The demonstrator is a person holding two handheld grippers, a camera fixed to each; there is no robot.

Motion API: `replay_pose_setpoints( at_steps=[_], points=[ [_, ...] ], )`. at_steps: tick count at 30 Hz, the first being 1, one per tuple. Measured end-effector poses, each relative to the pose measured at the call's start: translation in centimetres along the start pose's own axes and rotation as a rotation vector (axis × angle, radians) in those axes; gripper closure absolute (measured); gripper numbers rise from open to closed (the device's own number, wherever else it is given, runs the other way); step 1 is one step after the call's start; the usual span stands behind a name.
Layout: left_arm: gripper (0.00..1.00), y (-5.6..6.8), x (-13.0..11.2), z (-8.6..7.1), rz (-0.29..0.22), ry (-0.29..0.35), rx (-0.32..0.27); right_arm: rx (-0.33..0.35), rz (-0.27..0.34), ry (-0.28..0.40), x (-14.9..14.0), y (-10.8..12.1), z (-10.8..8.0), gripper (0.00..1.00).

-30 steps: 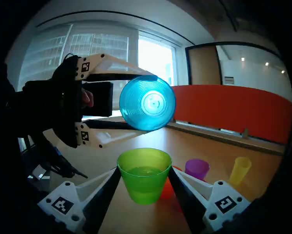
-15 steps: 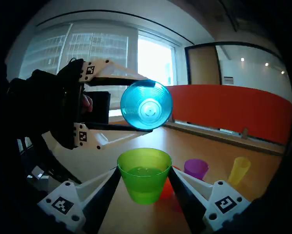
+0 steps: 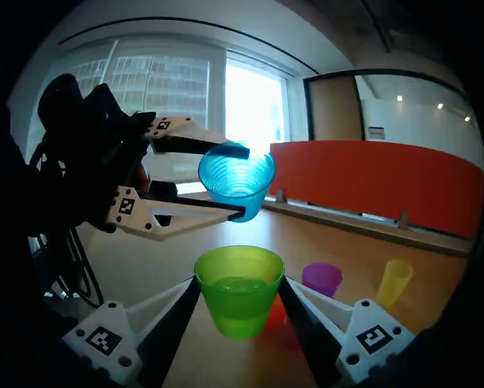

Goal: Pour water

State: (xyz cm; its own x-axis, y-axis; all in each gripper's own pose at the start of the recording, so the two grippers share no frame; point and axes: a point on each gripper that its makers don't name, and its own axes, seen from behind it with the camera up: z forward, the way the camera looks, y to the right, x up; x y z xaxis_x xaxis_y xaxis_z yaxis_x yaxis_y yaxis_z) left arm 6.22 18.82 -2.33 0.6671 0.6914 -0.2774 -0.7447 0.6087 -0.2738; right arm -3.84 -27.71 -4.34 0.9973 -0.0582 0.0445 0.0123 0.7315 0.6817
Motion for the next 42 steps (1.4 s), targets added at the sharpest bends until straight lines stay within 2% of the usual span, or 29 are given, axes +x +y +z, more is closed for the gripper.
replay_pose_setpoints(
  at_steps=[6,16,20,23,32,42],
  points=[
    [0.15,-0.4,-1.3,0.3,-0.172,-0.02,-0.017,-0.008,0.006,0.004,0.0,0.3,-0.2,0.1],
    [0.15,-1.6,-3.6,1.1,-0.55,-0.036,-0.01,-0.017,0.011,0.012,0.4,0.6,-0.5,0.1],
    [0.15,-1.8,-4.9,1.2,-0.652,-0.043,-0.001,-0.021,0.012,0.014,0.7,0.8,-0.6,0.1],
    [0.15,-1.9,-6.0,1.3,-0.695,-0.057,0.003,-0.023,0.014,0.015,0.7,0.9,-0.7,0.1],
    [0.15,-1.1,-8.6,1.7,-0.763,-0.112,-0.004,-0.049,0.003,0.005,0.9,2.0,-1.2,0.1],
    [0.15,0.7,-11.9,2.2,-0.772,-0.19,-0.017,-0.11,-0.01,-0.022,0.8,4.9,-2.9,0.1]
  ],
)
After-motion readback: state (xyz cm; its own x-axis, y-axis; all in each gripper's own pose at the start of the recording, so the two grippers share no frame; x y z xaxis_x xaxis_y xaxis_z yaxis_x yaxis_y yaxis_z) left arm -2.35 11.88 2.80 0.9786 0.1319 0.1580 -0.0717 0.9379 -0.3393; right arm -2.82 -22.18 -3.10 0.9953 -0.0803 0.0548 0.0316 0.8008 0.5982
